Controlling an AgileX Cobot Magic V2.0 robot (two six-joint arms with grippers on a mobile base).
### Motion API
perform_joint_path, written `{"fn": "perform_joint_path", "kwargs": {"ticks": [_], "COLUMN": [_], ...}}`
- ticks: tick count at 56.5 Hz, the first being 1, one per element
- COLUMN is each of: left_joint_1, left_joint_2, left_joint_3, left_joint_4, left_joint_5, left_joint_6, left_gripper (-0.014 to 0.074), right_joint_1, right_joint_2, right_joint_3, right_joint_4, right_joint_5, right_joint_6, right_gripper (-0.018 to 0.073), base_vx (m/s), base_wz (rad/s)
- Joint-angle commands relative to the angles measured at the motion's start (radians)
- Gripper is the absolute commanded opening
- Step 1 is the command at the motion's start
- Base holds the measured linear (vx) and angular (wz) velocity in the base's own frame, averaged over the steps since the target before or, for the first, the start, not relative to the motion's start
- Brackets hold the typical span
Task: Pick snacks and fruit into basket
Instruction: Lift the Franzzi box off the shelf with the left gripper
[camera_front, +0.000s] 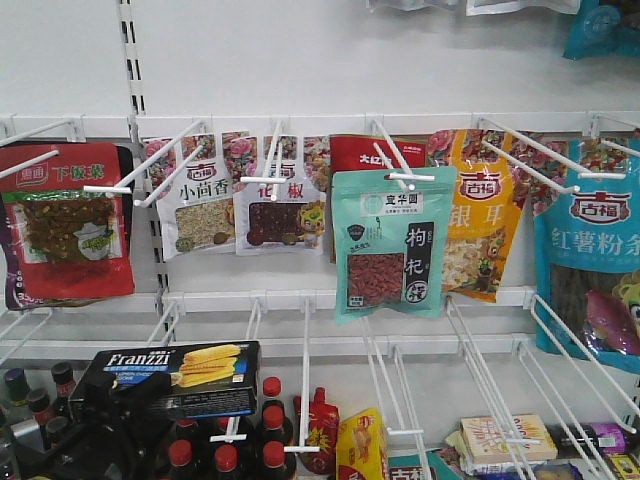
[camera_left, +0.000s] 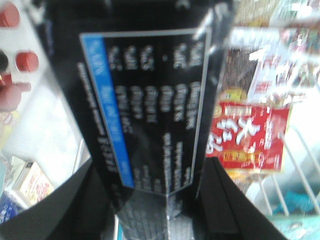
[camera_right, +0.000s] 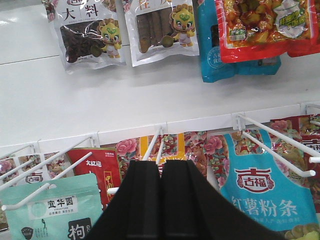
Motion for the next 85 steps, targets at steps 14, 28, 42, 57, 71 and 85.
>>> {"fn": "perform_joint_path", "kwargs": {"ticks": [14, 28, 42, 57, 71, 85], "left_joint_1": [0.002, 0.002, 0.002, 0.002, 0.004, 0.004], "left_joint_2": [-0.079, -0.094, -0.100, -0.141, -0.229, -0.341], "left_joint_3": [0.153, 0.131, 0.054, 0.031, 0.031, 0.031], "left_joint_4": [-0.037, 0.012, 0.103, 0.149, 0.174, 0.316], "left_joint_5": [-0.265, -0.265, -0.265, -0.265, -0.251, -0.030], "left_joint_6": [-0.007, -0.033, -0.062, -0.067, -0.047, 0.133], "left_gripper": [0.0002, 0.0002, 0.0002, 0.0002, 0.0002, 0.0002], "right_joint_1": [0.000, 0.000, 0.000, 0.000, 0.000, 0.000], "right_joint_2": [-0.005, -0.005, -0.017, -0.016, -0.016, -0.016], "right_joint_3": [-0.035, -0.035, -0.035, -0.035, -0.035, -0.035], "right_joint_4": [-0.010, -0.010, -0.010, -0.010, -0.010, -0.010], "right_joint_5": [-0.091, -0.077, -0.062, -0.062, -0.062, -0.058], "right_joint_6": [-0.007, -0.005, -0.005, -0.005, -0.005, -0.005], "right_gripper": [-0.0007, -0.0007, -0.0007, -0.0007, -0.0007, -0.0007], "base_vx": [0.00, 0.00, 0.00, 0.00, 0.00, 0.00], "base_wz": [0.00, 0.00, 0.00, 0.00, 0.00, 0.00]}}
